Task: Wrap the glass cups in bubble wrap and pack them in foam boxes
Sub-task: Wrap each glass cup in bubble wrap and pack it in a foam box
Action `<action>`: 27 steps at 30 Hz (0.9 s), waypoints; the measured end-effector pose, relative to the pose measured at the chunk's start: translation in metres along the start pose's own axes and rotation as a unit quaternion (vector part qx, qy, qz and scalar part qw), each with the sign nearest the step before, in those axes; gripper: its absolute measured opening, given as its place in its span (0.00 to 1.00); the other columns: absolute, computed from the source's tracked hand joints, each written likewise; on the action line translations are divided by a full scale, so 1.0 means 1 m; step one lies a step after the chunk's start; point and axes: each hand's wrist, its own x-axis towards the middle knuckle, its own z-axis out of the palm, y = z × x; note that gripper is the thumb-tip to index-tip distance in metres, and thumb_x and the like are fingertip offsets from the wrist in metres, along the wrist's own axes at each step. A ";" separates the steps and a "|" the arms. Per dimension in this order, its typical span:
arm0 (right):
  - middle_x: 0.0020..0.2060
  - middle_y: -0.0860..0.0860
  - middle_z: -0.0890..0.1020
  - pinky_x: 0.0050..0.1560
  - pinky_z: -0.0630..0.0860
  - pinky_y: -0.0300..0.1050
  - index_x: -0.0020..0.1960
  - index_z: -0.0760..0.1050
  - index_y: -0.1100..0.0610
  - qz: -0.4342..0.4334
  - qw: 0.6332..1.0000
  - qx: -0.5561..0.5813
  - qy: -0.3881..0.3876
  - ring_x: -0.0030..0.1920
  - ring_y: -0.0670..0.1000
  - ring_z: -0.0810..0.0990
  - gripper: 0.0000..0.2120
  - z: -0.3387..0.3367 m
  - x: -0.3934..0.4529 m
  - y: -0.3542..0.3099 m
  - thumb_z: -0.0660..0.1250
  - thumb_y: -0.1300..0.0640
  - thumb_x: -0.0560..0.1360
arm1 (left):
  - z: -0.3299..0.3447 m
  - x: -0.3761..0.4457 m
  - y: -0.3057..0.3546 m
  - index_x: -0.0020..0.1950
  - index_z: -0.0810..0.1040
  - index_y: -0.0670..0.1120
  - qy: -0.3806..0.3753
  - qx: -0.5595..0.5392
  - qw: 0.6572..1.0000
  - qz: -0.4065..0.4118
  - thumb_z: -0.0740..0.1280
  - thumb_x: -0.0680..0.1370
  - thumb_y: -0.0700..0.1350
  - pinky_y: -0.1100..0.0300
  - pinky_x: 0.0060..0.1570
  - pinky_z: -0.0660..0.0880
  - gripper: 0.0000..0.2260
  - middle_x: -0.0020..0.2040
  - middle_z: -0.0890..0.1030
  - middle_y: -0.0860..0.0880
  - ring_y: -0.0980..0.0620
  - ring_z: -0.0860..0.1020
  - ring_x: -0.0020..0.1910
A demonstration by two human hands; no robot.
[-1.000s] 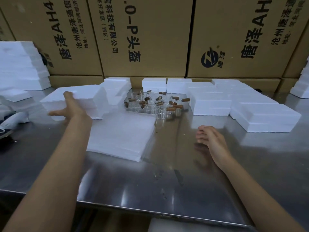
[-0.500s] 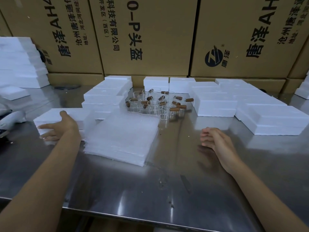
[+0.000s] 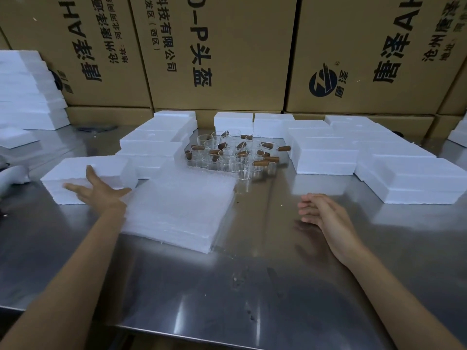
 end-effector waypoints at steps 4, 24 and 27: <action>0.45 0.58 0.83 0.44 0.82 0.40 0.51 0.81 0.62 0.008 1.000 0.009 -0.004 0.44 0.51 0.82 0.10 -0.002 0.003 0.000 0.63 0.58 0.81 | -0.005 0.019 0.001 0.82 0.53 0.54 -0.005 0.036 0.999 0.000 0.73 0.77 0.38 0.48 0.75 0.60 0.41 0.81 0.36 0.39 0.34 0.54 0.79; 0.53 0.43 0.82 0.45 0.71 0.26 0.60 0.79 0.52 -0.087 0.951 -0.224 -0.196 0.51 0.39 0.78 0.09 0.123 0.014 -0.052 0.64 0.55 0.81 | 0.052 0.092 0.093 0.73 0.66 0.39 -0.074 0.337 0.917 0.199 0.57 0.82 0.49 0.44 0.75 0.57 0.22 0.71 0.71 0.36 0.35 0.67 0.72; 0.53 0.52 0.82 0.55 0.76 0.44 0.60 0.78 0.59 -0.075 0.925 -0.265 -0.263 0.53 0.48 0.80 0.12 0.197 0.037 -0.067 0.60 0.55 0.82 | 0.062 0.120 0.096 0.79 0.59 0.42 -0.111 0.370 0.914 0.123 0.53 0.83 0.52 0.42 0.78 0.50 0.27 0.74 0.68 0.35 0.35 0.61 0.76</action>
